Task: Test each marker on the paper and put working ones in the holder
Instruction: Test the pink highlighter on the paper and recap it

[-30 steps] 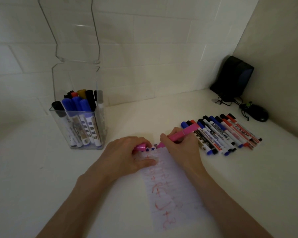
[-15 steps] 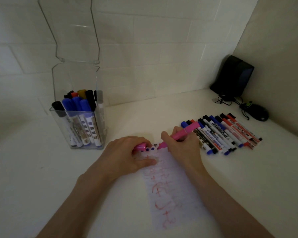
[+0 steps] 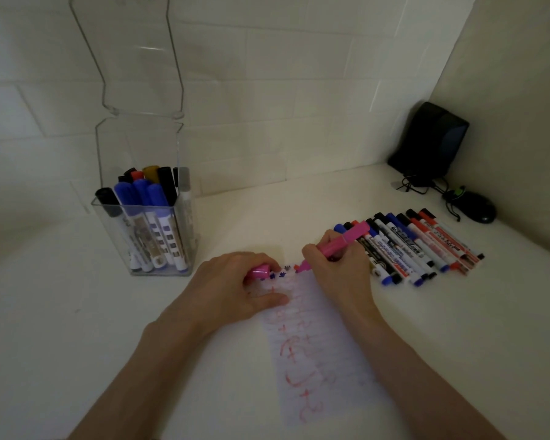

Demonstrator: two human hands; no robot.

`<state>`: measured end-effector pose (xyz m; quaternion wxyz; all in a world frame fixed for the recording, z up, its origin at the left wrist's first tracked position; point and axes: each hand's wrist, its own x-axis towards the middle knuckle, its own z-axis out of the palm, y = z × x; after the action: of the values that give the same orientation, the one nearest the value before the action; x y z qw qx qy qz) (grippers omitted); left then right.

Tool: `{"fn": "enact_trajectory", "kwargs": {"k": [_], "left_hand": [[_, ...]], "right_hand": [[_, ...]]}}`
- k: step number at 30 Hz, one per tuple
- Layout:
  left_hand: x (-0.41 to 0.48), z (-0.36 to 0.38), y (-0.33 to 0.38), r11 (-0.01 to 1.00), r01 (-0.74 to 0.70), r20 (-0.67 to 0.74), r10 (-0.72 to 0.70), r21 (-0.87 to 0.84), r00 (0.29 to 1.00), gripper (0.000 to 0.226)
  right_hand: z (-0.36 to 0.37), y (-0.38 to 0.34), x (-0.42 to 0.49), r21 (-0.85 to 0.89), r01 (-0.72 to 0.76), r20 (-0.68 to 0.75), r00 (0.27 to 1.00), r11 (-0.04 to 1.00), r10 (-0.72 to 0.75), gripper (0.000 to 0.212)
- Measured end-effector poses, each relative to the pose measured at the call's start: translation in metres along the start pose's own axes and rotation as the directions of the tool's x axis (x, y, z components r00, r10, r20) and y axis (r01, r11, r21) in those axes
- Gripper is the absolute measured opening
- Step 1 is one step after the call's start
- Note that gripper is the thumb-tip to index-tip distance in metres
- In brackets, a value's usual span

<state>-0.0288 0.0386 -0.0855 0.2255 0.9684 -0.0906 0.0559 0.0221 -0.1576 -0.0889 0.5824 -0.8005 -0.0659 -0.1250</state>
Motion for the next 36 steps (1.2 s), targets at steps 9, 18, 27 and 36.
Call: {"fn": "enact_trajectory", "kwargs": {"k": [9,18,27,36], "left_hand": [[-0.001,0.000,0.001,1.000,-0.002,0.004,0.002,-0.010,1.000,0.060],[-0.003,-0.001,0.001,0.941,-0.007,-0.037,-0.005,-0.339,0.999,0.032],[-0.002,0.001,0.001,0.879,-0.178,-0.160,0.118,-0.443,0.980,0.008],[-0.001,-0.004,-0.003,0.860,-0.226,-0.232,0.129,-0.458,0.964,0.016]], "right_hand": [[0.003,0.002,-0.002,-0.012,-0.001,-0.011,1.000,1.000,0.001,0.043],[-0.008,-0.023,-0.003,0.384,-0.185,0.021,0.981,0.905,0.192,0.035],[-0.008,-0.033,-0.013,0.376,-0.174,0.165,0.979,0.910,0.119,0.038],[-0.021,-0.038,-0.003,0.402,-0.502,0.471,0.830,0.765,0.297,0.058]]}}
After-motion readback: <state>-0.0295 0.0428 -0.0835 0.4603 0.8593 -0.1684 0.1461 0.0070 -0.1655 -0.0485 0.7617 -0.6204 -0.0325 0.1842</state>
